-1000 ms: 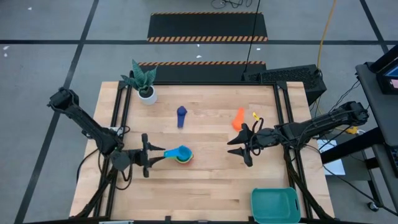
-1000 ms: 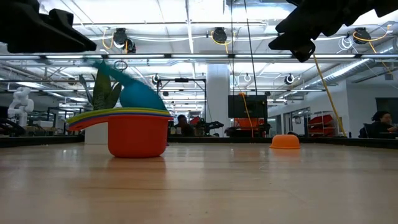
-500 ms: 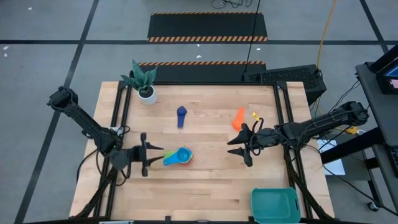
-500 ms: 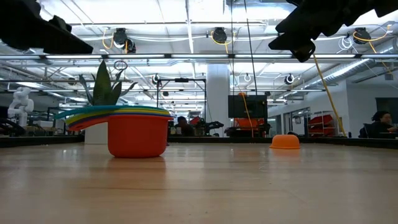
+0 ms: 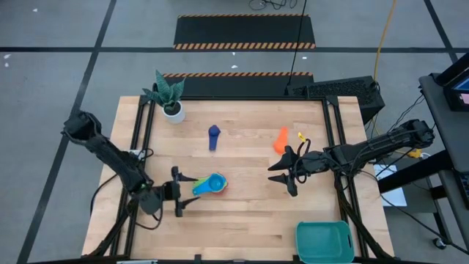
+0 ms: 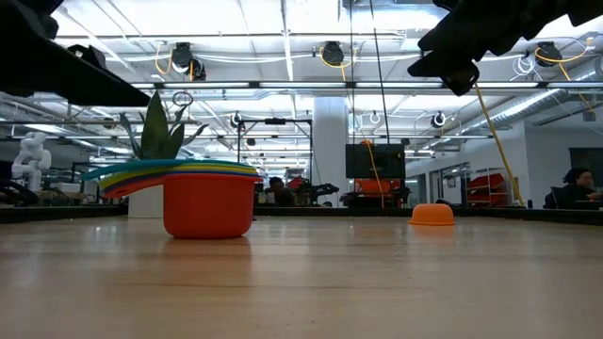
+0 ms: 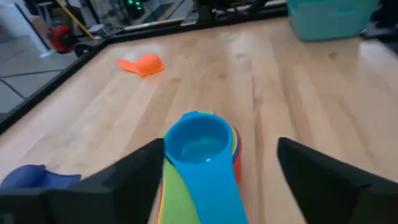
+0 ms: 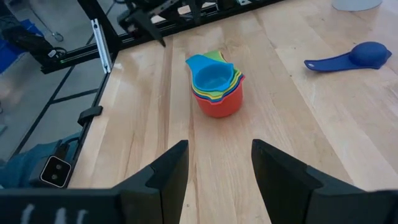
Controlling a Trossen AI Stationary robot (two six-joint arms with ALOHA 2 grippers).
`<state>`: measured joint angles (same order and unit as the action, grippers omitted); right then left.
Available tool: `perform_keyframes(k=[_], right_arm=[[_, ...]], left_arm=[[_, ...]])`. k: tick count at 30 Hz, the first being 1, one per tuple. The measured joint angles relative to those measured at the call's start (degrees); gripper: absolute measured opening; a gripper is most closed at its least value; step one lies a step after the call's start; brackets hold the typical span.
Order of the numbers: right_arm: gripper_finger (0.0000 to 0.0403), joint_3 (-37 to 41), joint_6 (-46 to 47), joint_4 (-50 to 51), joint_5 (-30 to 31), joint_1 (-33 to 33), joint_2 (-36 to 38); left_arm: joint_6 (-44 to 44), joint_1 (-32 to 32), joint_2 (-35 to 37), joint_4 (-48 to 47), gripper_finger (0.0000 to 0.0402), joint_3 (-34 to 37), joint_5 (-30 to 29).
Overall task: Nest measuring cups in basket
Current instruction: Stack the light blue measuring cup on top of the green measuring cup
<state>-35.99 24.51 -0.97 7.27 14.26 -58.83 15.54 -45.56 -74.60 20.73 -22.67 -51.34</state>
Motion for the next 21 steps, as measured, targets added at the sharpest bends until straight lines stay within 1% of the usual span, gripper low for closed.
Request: perform_keyframes(k=[4,6,9,13,16,21], right_arm=[[0.0167,0.0,0.1,0.2,0.0,0.0,0.0],[0.0167,0.0,0.1,0.2,0.0,0.0,0.0],[0.0167,0.0,0.1,0.3,0.0,0.0,0.0],[0.0167,0.0,0.3,0.4,0.0,0.1,0.0],[0.0167,0.0,0.3,0.4,0.0,0.1,0.0],[0.0167,0.0,0.3,0.4,0.0,0.1,0.0]], left_arm=[[0.2,0.2,-5.6,0.0,0.0385,-2.7,-0.5],[1.1,0.2,-7.7,-0.1,0.0395,-3.6,-0.3],[4.0,0.8,-9.5,-2.4,0.0388,-4.2,0.4],[8.8,2.5,-9.5,-8.2,0.038,-4.2,0.3],[9.1,3.2,-9.5,-9.2,0.0379,-4.2,0.4],[9.6,5.2,-9.5,-10.4,0.0379,-4.2,4.9]])
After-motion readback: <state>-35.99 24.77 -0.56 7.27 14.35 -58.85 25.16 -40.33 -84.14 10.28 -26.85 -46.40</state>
